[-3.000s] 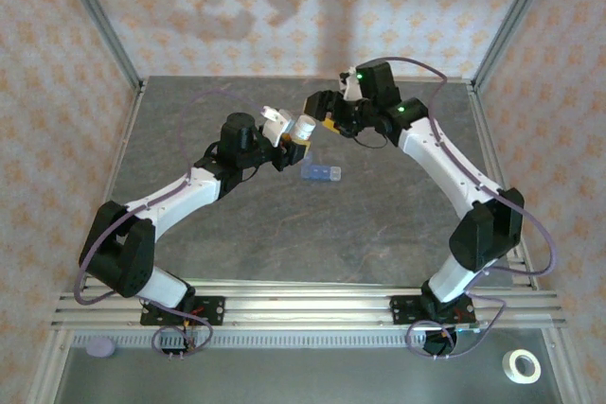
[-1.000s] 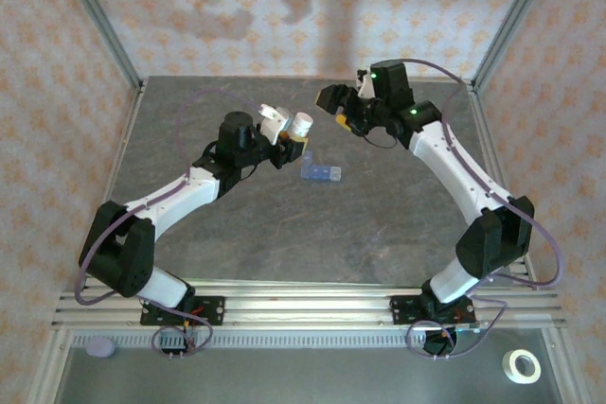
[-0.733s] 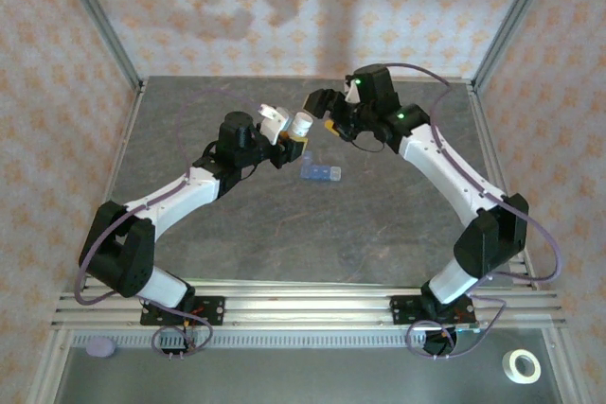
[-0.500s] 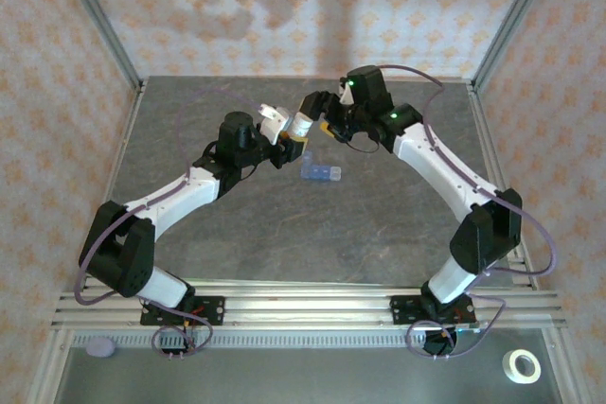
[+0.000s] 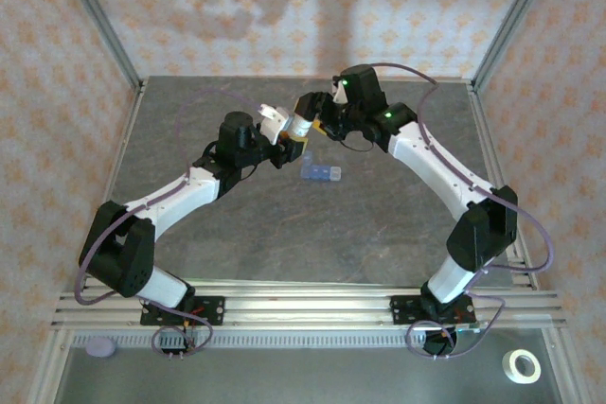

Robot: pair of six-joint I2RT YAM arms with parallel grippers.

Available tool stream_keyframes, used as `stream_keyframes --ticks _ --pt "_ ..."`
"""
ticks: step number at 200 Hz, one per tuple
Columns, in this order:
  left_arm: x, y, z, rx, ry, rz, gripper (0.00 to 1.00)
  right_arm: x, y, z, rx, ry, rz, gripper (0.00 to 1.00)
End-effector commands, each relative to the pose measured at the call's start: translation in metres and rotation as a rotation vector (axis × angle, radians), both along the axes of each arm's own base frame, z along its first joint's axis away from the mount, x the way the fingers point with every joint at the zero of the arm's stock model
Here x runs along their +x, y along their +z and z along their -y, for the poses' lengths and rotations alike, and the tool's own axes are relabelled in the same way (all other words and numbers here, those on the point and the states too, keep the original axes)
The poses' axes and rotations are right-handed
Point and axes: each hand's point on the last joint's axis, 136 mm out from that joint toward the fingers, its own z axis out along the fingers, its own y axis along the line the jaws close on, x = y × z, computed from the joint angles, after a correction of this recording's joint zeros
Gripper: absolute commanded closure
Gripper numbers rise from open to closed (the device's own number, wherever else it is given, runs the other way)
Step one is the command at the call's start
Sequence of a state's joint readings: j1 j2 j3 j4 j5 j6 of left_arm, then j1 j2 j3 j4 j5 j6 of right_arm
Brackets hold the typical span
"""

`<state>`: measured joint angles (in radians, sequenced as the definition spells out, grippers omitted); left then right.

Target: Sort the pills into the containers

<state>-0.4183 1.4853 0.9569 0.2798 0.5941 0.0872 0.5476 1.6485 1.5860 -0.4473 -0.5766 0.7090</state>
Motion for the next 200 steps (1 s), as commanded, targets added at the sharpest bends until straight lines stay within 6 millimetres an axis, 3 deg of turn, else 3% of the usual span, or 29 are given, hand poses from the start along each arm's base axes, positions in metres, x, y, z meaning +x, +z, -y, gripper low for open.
stream_keyframes --ticks 1,63,118,155,200 --pt "0.007 0.021 0.0 -0.03 0.006 0.058 1.0 0.002 0.014 -0.01 0.023 0.03 0.045 0.37" --pt "0.008 0.023 0.001 -0.035 0.004 0.059 1.0 -0.004 0.006 -0.012 0.003 0.062 0.037 0.45" --pt "0.007 0.026 0.001 -0.041 0.001 0.06 1.0 -0.008 -0.004 -0.013 -0.061 0.131 0.068 0.58" --pt "0.001 0.03 0.003 -0.051 -0.023 0.058 1.0 -0.008 -0.01 -0.009 -0.138 0.274 0.182 0.6" --pt "-0.012 0.035 0.007 -0.093 -0.07 0.035 1.0 -0.005 -0.001 0.003 -0.037 0.428 0.339 0.6"
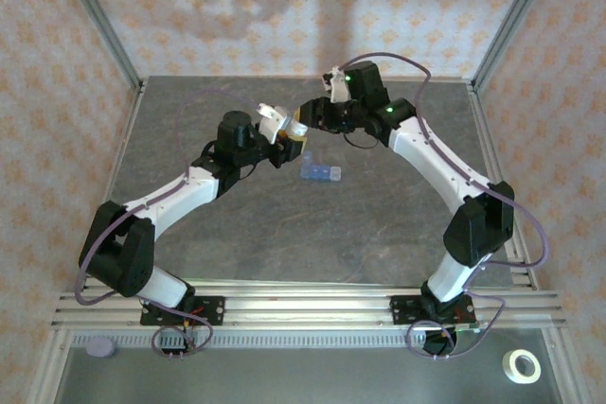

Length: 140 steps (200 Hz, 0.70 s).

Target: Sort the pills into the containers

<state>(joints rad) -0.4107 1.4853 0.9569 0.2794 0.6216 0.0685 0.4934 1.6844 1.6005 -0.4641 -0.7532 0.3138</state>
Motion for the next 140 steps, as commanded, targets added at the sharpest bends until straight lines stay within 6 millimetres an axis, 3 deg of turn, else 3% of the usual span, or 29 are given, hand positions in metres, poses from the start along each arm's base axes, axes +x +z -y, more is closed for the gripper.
stream_keyframes --ticks 1,63,102,119,140 --pt "-0.01 0.034 0.006 -0.076 -0.057 0.051 1.0 -0.003 0.005 0.003 0.059 0.151 0.109 0.6" --pt "-0.013 0.038 0.009 -0.116 -0.066 0.048 1.0 -0.007 0.014 0.002 0.142 0.171 0.096 0.57" --pt "-0.006 0.034 0.003 -0.072 -0.025 0.064 1.0 0.001 0.029 0.015 0.132 0.023 0.086 0.25" --pt "-0.003 0.031 0.0 -0.04 -0.01 0.07 1.0 0.003 0.039 0.024 0.133 -0.05 0.077 0.2" --pt "0.0 0.027 -0.003 -0.008 0.007 0.081 1.0 0.008 0.037 0.036 0.117 -0.165 0.015 0.2"
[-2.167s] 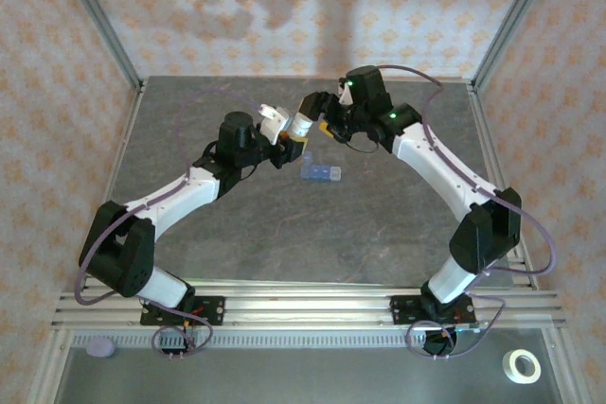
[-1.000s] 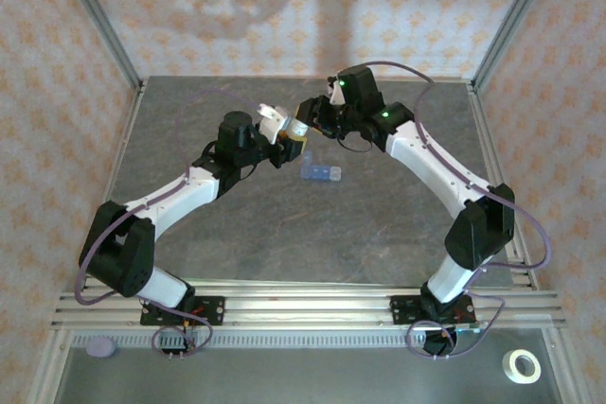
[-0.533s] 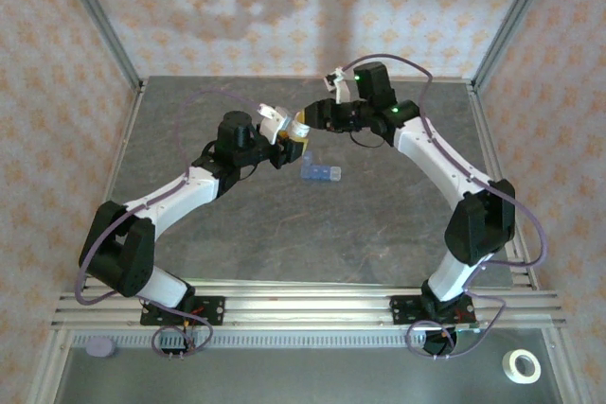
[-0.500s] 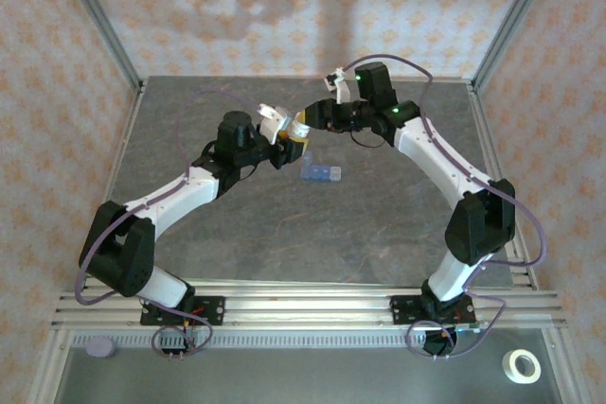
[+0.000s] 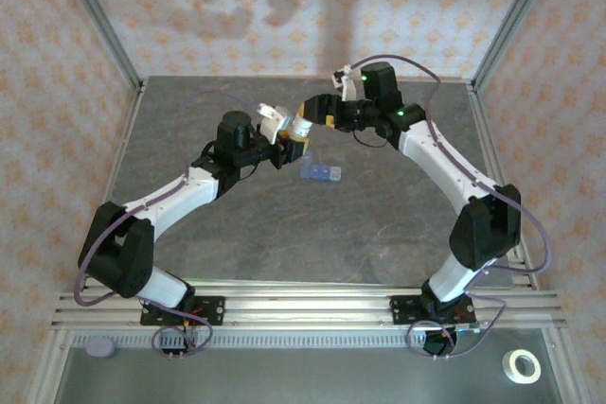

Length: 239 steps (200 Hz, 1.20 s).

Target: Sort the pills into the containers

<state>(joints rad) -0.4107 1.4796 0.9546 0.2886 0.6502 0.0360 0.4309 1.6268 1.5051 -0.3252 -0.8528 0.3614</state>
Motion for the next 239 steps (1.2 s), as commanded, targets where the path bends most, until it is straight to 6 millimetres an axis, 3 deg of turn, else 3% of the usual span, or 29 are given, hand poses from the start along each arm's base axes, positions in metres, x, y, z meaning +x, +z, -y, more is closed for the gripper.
stream_keyframes --ticks 1,24,36,145,239 --pt "0.004 0.023 -0.006 0.026 0.028 0.098 1.0 0.005 0.021 0.021 0.007 -0.17 -0.026 0.2" --pt "0.006 0.02 -0.009 0.054 0.04 0.104 1.0 0.016 0.0 0.045 -0.062 -0.365 -0.154 0.2" --pt "0.007 0.018 -0.01 0.065 0.043 0.107 1.0 0.018 -0.005 0.047 -0.058 -0.402 -0.191 0.21" --pt "0.01 0.017 -0.006 0.061 0.031 0.099 1.0 0.015 -0.004 -0.004 -0.039 -0.314 -0.214 0.23" --pt "0.01 0.017 -0.005 0.053 0.026 0.098 1.0 0.008 -0.005 -0.023 -0.032 -0.262 -0.22 0.32"
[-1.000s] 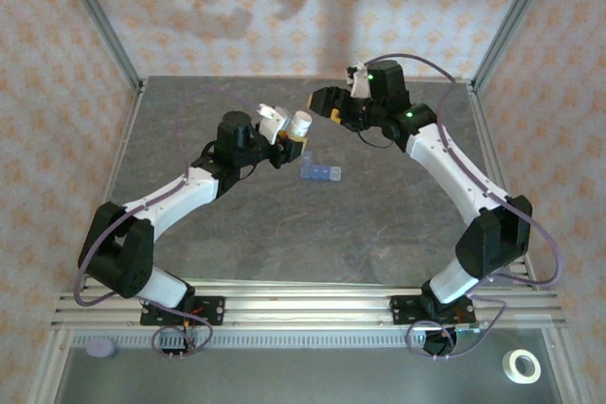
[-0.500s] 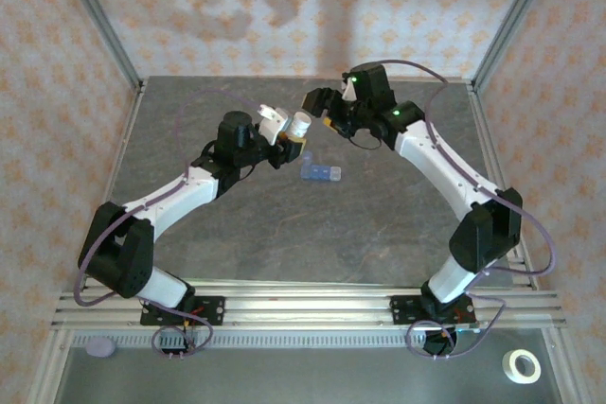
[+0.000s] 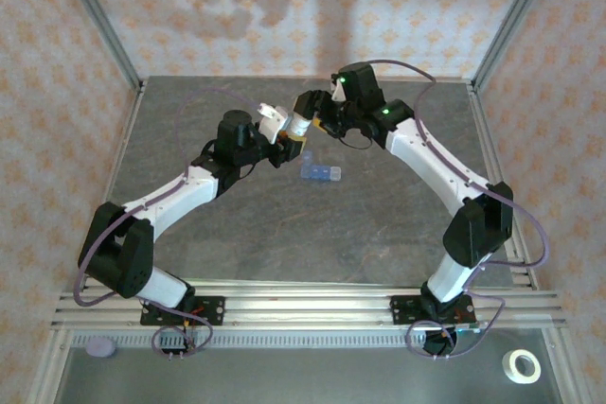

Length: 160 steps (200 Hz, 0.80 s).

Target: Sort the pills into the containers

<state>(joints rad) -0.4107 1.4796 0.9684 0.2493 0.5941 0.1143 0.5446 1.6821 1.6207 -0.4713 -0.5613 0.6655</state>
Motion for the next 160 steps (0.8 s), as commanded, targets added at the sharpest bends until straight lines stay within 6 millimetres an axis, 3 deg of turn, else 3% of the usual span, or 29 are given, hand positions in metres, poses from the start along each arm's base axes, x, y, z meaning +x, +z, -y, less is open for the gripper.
stream_keyframes --ticks 1,126,160 --pt "0.004 0.021 0.002 -0.022 -0.007 0.057 1.0 0.001 0.011 -0.008 0.019 0.011 0.02 0.32" --pt "0.003 0.027 0.004 -0.043 -0.014 0.061 1.0 -0.011 0.0 -0.012 -0.039 0.121 0.052 0.59" --pt "-0.006 0.033 0.008 -0.078 -0.059 0.042 1.0 0.002 0.006 -0.004 -0.03 0.206 0.165 0.61"
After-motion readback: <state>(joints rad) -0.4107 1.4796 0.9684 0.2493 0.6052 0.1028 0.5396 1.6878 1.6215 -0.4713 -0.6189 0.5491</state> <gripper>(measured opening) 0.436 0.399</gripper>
